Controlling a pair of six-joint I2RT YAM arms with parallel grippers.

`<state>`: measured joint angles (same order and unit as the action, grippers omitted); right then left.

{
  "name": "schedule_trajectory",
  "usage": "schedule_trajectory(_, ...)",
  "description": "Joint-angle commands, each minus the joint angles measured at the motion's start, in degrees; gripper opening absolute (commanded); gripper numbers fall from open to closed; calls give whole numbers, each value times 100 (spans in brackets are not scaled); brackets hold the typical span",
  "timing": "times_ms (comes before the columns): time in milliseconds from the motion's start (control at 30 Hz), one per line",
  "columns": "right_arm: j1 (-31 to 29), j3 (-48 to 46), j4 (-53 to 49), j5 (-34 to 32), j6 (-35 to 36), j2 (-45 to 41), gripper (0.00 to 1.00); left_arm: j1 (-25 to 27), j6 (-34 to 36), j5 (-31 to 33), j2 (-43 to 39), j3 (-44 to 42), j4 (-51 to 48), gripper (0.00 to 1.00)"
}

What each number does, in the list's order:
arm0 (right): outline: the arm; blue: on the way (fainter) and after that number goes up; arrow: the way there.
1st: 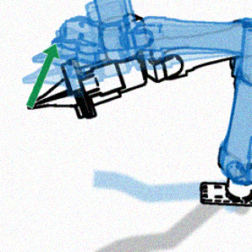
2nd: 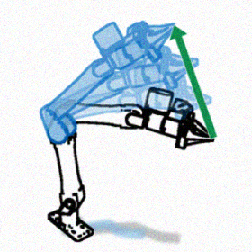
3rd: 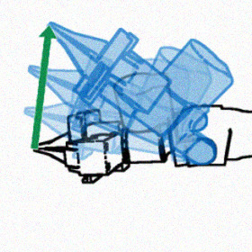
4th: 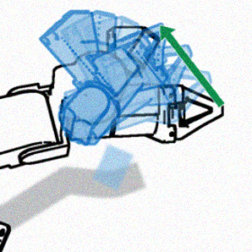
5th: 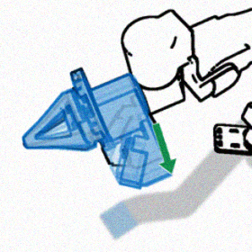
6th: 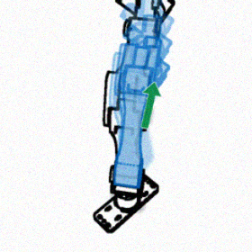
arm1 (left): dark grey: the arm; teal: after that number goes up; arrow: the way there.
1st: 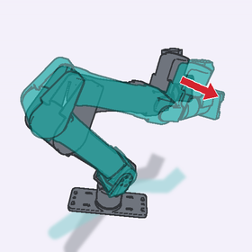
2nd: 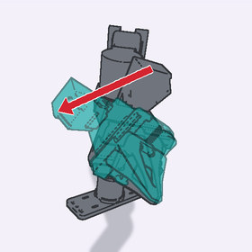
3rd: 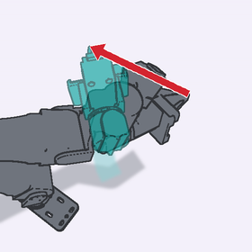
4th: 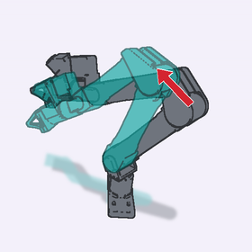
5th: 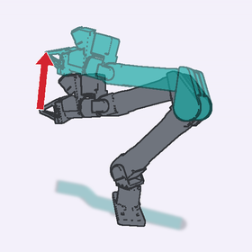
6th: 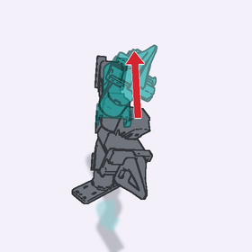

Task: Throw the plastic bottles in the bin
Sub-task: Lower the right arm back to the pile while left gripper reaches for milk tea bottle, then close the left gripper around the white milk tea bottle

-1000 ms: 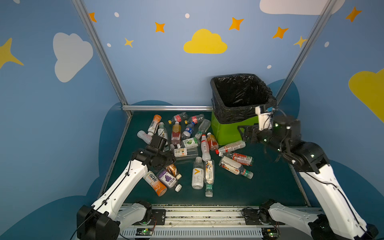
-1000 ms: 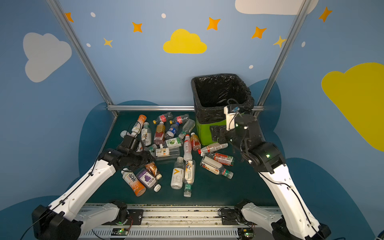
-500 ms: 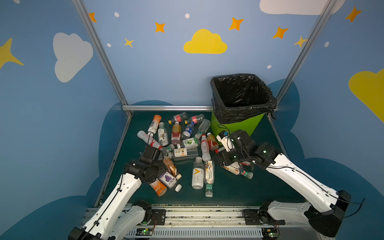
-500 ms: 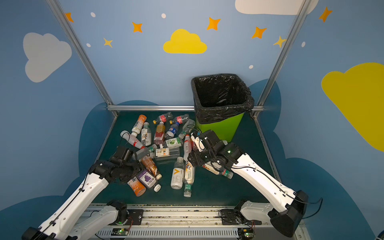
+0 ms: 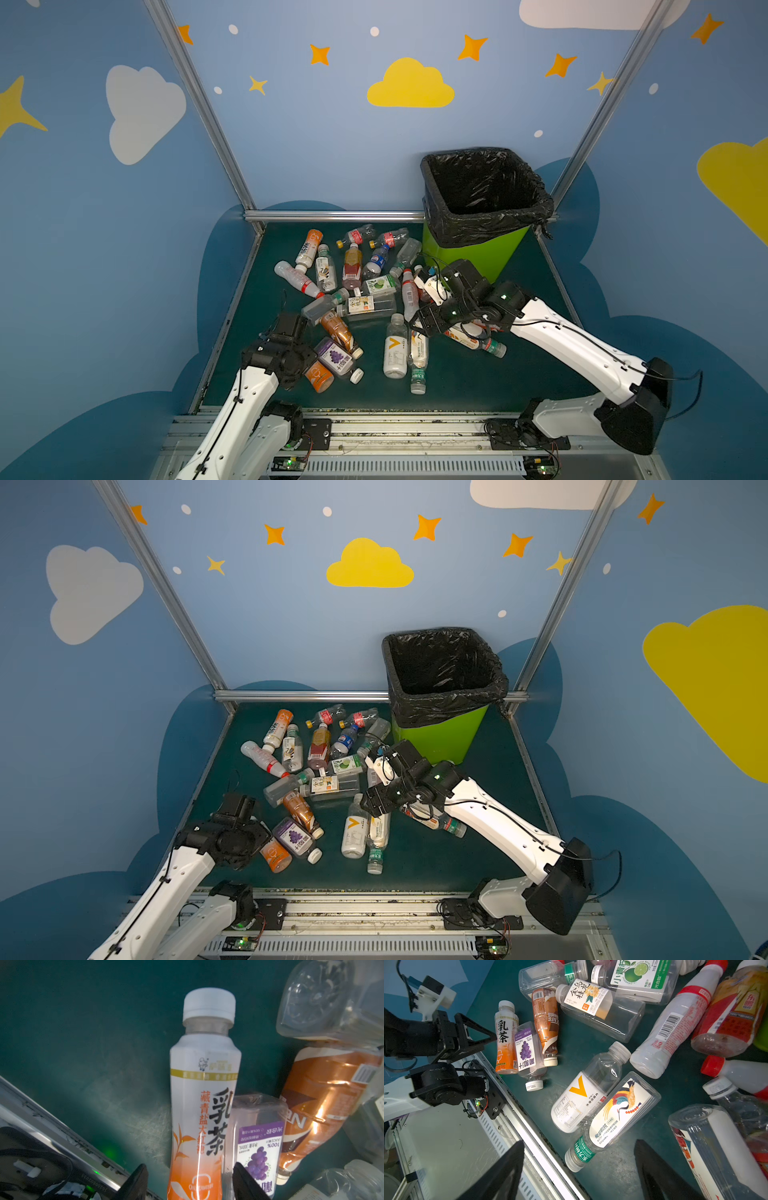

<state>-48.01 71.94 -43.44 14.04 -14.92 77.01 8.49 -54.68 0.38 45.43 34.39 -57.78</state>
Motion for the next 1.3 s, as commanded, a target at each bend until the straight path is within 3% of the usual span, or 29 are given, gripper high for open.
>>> schedule_trajectory(0,-33,-13,29,82,46,-111,84,-173,78,-139,75,-73,490,65)
schedule_trajectory(733,-33,-51,108,-67,-354,29,84,-713,590,-742,1113,-240,1145,66)
schedule_trajectory(1267,-8,-169,65,-423,-582,-103,84,-924,891,-1002,1740,-52,1238,45)
